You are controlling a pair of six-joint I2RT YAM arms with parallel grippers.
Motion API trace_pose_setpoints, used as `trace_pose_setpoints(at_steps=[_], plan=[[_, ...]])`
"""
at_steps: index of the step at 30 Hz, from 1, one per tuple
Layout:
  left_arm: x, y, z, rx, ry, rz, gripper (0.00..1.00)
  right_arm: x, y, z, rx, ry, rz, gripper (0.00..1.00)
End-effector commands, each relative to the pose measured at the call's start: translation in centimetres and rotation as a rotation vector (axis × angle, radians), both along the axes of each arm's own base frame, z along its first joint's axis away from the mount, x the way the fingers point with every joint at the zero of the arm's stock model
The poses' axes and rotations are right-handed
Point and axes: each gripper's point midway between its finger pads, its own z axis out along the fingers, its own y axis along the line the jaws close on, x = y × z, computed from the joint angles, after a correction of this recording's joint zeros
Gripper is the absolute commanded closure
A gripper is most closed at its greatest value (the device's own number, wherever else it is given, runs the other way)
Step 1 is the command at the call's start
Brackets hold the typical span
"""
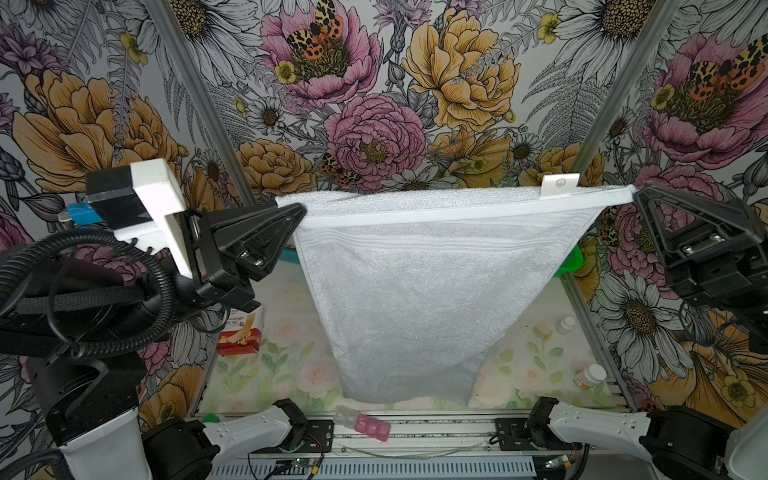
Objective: Fold and stack the towels
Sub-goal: 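Lift the grey towel high with both grippers, spreading the corners apart, then lower the hanging grey towel toward the table with both grippers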
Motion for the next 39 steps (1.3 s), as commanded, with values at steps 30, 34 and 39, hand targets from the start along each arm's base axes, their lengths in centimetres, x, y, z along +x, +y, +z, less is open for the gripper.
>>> trace_pose_setpoints(at_steps=[30, 34, 39], plan=[[31.4, -0.6, -19.0, 0.101, 0.22, 0.464, 1.0, 23.3, 0.7, -16.0, -0.36, -0.011, -0.676, 1.0], [36.3, -1.3, -25.4, 0.137, 0.345, 0.474, 1.0, 28.6, 0.2, -22.3, -0.383, 0.082, -0.675, 1.0], [40.8, -0.9, -34.0, 0.211, 0.492, 0.551, 1.0, 34.5, 0.9, -31.0, -0.439, 0.209, -0.641, 1.0]])
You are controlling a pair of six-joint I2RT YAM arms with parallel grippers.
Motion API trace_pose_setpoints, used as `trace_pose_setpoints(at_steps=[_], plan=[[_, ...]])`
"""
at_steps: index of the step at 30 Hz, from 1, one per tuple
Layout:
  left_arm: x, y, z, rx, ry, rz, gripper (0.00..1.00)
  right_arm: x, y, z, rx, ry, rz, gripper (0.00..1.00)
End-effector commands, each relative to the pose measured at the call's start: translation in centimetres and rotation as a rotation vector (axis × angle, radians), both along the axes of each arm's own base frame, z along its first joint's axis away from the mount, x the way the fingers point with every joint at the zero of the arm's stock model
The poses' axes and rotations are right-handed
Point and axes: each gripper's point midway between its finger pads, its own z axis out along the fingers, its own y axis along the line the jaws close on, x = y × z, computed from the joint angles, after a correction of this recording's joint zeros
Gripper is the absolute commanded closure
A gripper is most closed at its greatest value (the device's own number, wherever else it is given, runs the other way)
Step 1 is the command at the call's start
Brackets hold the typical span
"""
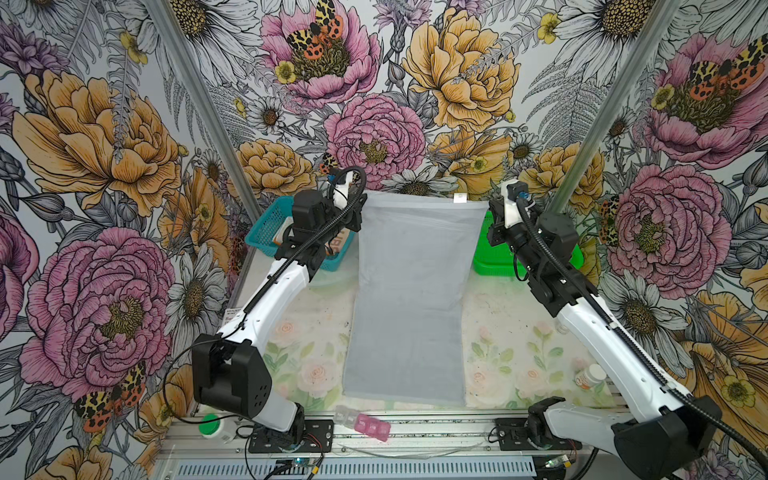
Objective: Fold and stack the towels
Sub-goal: 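Lower the hanging grey towel toward the table with both grippers, then lay the grey towel flat and open both grippers, drawing back toward the robot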
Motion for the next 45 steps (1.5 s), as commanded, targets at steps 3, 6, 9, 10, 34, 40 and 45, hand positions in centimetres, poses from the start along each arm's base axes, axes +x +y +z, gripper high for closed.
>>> trace_pose_setpoints(at_steps=[3, 6, 9, 10, 34, 40, 45], plan=[[4.2, 2.4, -6.0, 0.029, 0.079, 0.145, 1.0, 5.4, 0.7, -5.5, 0.071, 0.032, 0.003, 1.0], [6.3, 2.2, -9.2, 0.044, 0.113, 0.158, 1.0, 8.3, 1.0, -9.4, 0.078, 0.077, -0.015, 1.0], [8.9, 1.5, -13.8, 0.049, 0.192, 0.129, 1.0, 11.1, 1.4, -12.6, 0.055, 0.129, -0.03, 1.0], [9.8, 1.3, -15.0, 0.043, 0.223, 0.123, 1.0, 12.1, 1.6, -13.7, 0.046, 0.148, -0.032, 1.0], [16.7, -4.0, -6.5, 0.203, 0.018, 0.215, 0.12, 20.0, 4.1, -8.2, 0.013, 0.127, -0.027, 0.0], [6.2, -0.2, -8.1, 0.068, 0.306, 0.341, 0.15, 8.5, 4.3, -9.4, 0.03, 0.329, -0.064, 0.0], [-7.8, 0.9, -14.4, 0.112, 0.548, 0.287, 0.17, -2.4, 3.4, -17.3, 0.204, 0.667, -0.077, 0.02]])
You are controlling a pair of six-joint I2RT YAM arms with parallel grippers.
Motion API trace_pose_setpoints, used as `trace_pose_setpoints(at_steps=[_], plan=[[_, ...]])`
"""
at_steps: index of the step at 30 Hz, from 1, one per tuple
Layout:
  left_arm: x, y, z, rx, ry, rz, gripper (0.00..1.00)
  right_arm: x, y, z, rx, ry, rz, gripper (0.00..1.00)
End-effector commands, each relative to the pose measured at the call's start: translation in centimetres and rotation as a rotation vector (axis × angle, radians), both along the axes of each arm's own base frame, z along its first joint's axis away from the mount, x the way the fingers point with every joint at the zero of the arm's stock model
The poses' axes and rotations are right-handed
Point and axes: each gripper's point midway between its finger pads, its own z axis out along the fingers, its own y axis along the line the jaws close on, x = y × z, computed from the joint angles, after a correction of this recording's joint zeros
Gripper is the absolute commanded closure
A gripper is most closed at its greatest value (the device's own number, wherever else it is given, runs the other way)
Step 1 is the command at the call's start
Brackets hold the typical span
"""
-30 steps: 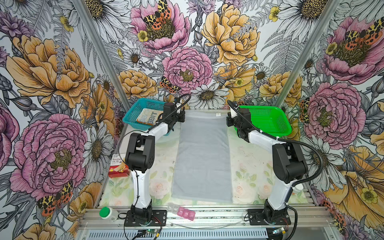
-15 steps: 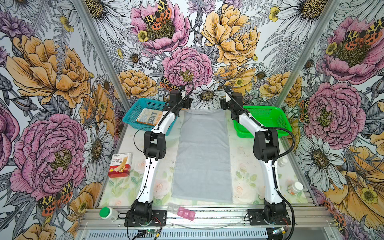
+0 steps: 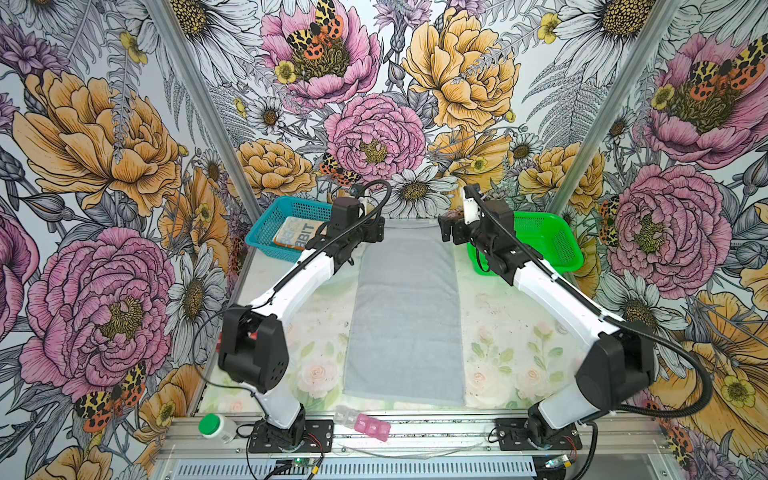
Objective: Fold and stack the towels
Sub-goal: 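Lay the grey towel flat and open both grippers, drawing back toward the robot, then pinch the grey towel's near edge corners with both grippers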
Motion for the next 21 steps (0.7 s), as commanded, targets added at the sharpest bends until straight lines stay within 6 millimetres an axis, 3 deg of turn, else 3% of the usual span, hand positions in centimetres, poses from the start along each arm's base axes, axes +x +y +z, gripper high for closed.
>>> trace_pose_setpoints(at_steps=[1, 3, 6, 10, 15, 21], plan=[[-8.3, 1.1, -7.0, 0.029, 0.254, 0.023, 0.17, -6.9, -1.9, -10.7, 0.094, 0.394, -0.083, 0.06], [-13.2, 1.4, -9.5, 0.059, 0.356, 0.009, 0.2, -11.3, -1.6, -14.5, 0.124, 0.539, -0.063, 0.13], [-19.3, 2.1, -12.3, 0.048, 0.508, 0.014, 0.36, -17.6, -1.7, -18.4, 0.069, 0.704, -0.069, 0.22], [-25.4, 2.4, -14.7, -0.011, 0.646, 0.032, 0.45, -24.3, -1.9, -20.6, 0.072, 0.838, -0.082, 0.34], [-28.7, 3.0, -16.4, -0.041, 0.7, 0.124, 0.48, -29.3, -1.5, -20.6, 0.154, 0.876, -0.059, 0.39], [-31.4, 4.0, -19.9, 0.035, 0.739, 0.23, 0.47, -33.8, -1.1, -23.7, 0.052, 1.022, -0.02, 0.4]])
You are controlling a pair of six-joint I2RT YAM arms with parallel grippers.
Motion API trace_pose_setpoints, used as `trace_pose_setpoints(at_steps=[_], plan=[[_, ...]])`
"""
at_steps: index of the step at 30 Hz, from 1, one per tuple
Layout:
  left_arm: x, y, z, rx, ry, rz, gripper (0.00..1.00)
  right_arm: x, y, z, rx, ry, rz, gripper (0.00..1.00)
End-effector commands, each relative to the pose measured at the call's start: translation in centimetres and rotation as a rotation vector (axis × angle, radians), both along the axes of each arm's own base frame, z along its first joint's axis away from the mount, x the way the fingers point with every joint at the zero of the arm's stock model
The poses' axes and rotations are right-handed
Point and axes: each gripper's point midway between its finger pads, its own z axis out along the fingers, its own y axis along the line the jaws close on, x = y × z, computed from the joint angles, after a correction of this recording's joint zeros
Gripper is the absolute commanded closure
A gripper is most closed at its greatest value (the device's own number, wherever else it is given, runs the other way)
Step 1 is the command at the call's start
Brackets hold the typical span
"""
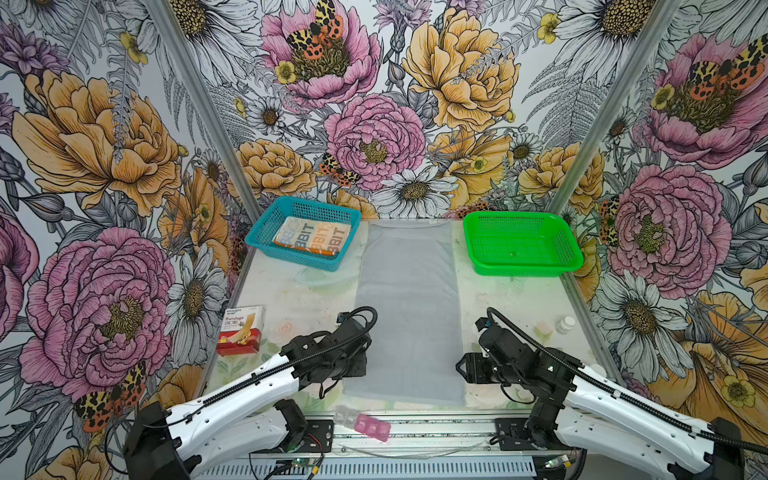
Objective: Fold and stack the towels
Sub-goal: 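Pinch the grey towel's near edge corners with both grippers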
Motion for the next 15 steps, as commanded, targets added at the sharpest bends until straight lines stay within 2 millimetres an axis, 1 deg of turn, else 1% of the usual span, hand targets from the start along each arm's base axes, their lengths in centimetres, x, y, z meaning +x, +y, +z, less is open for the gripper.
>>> trace_pose_setpoints(at_steps=[1, 4, 8, 12, 14, 15], plan=[[-1.2, 1.9, -1.9, 0.057, 0.019, 0.144, 0.47, -2.8, -0.7, -2.3, -0.069, 0.127, -0.018, 0.4], [-2.3, 2.3, -3.3, 0.085, 0.059, 0.148, 0.45, -4.0, -0.5, -3.3, -0.111, 0.167, 0.019, 0.38], [-2.7, 2.6, -4.1, 0.115, 0.078, 0.134, 0.43, -4.9, -0.9, -4.7, -0.177, 0.208, 0.032, 0.37], [-2.8, 3.0, -5.0, 0.137, 0.084, 0.122, 0.44, -4.9, -0.7, -5.5, -0.184, 0.216, 0.039, 0.37], [-2.6, 2.7, -5.5, 0.13, 0.084, 0.114, 0.47, -4.8, -0.2, -5.7, -0.179, 0.221, 0.046, 0.38], [-3.0, 2.2, -5.9, 0.111, 0.109, 0.104, 0.49, -4.8, 0.0, -5.9, -0.178, 0.225, 0.052, 0.4]])
